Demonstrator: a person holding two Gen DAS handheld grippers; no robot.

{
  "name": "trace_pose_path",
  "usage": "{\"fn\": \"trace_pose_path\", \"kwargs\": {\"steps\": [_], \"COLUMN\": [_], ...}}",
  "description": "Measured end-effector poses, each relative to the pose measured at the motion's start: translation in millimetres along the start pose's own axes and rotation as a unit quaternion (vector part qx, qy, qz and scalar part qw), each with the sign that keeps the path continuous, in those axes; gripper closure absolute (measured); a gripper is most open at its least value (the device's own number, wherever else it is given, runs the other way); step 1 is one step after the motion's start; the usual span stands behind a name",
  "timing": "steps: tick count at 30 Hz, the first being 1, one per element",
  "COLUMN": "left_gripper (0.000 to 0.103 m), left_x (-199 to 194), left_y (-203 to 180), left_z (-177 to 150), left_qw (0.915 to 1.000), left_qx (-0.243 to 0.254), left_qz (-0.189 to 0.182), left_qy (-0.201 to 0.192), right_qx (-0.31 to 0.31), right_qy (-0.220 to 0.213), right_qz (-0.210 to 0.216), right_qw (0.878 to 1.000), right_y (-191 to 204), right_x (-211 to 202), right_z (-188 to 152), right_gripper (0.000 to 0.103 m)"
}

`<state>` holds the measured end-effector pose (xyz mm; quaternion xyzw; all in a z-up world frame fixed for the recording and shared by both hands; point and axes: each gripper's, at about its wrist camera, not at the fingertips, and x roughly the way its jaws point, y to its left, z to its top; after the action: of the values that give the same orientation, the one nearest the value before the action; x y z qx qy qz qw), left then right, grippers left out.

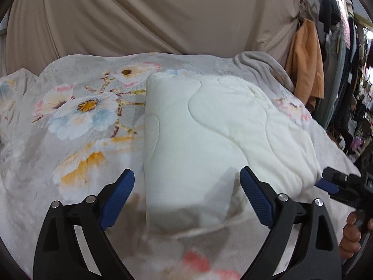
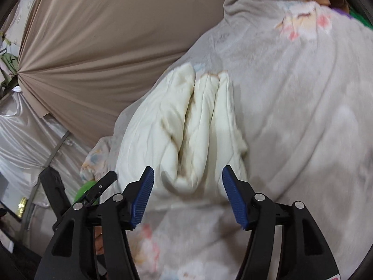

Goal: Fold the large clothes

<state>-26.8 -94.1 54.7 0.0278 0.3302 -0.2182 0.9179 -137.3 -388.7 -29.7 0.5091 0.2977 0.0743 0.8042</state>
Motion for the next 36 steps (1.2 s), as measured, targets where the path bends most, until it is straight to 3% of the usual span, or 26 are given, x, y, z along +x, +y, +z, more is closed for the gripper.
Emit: {"fn": "trace_pose_path", "kwargs": {"steps": [3, 6, 8, 10, 12, 13, 16, 19, 22, 25, 28, 30, 32, 34, 36], "left_gripper": [0.013, 0.013, 0.013, 0.012, 0.012, 0.012, 0.013, 0.016, 0.016, 0.016, 0.016, 0.016, 0.021, 0.022, 0.023], "left_x": [0, 12, 23, 35, 41, 42, 35, 13, 24, 34, 28, 21, 26, 40, 47], "left_y": [-9, -11, -4, 10, 24, 30, 44, 53, 57, 66, 63, 52, 44, 41, 40], "left_z": [-19, -37, -45, -49, -50, -50, -50, -43, -40, -46, -42, -39, -38, -44, -45], "left_qw": [0.9992, 0.9966, 0.9955, 0.9949, 0.9959, 0.9960, 0.9955, 0.9957, 0.9937, 0.9915, 0.9937, 0.9953, 0.9956, 0.9948, 0.9949], "left_qx": [0.037, 0.067, 0.061, 0.040, 0.008, -0.009, -0.049, -0.068, -0.047, -0.073, -0.068, -0.049, -0.031, -0.031, -0.025], "left_qz": [-0.001, 0.035, 0.051, 0.066, 0.046, 0.035, 0.033, 0.058, 0.094, 0.085, 0.068, 0.071, 0.073, 0.061, 0.060], "left_qy": [0.016, 0.034, 0.052, 0.065, 0.077, 0.082, 0.074, 0.024, 0.040, 0.066, 0.056, 0.043, 0.048, 0.075, 0.078], "right_qx": [0.007, 0.009, 0.013, 0.011, 0.010, 0.008, -0.038, -0.125, -0.187, -0.223, -0.249, -0.247, -0.226, -0.139, -0.057], "right_qy": [0.019, 0.022, 0.022, 0.025, 0.033, 0.037, 0.030, 0.017, 0.010, -0.001, -0.040, -0.078, -0.103, -0.081, -0.038], "right_qz": [0.023, 0.040, 0.044, 0.034, 0.022, 0.018, -0.010, -0.033, -0.018, 0.022, 0.066, 0.082, 0.059, 0.005, -0.034], "right_qw": [1.000, 0.999, 0.999, 0.999, 0.999, 0.999, 0.999, 0.992, 0.982, 0.975, 0.965, 0.962, 0.967, 0.987, 0.997], "right_y": [2, 10, 13, 18, 22, 26, 52, 99, 146, 184, 209, 196, 160, 86, 20], "right_x": [8, 19, 26, 39, 54, 62, 80, 89, 96, 93, 62, 32, 15, 18, 37], "right_z": [-7, -3, 4, 12, 19, 22, 32, 35, 34, 33, 31, 29, 29, 32, 22], "right_gripper": [0.041, 0.039, 0.031, 0.030, 0.030, 0.032, 0.056, 0.074, 0.082, 0.088, 0.091, 0.092, 0.092, 0.092, 0.092]}}
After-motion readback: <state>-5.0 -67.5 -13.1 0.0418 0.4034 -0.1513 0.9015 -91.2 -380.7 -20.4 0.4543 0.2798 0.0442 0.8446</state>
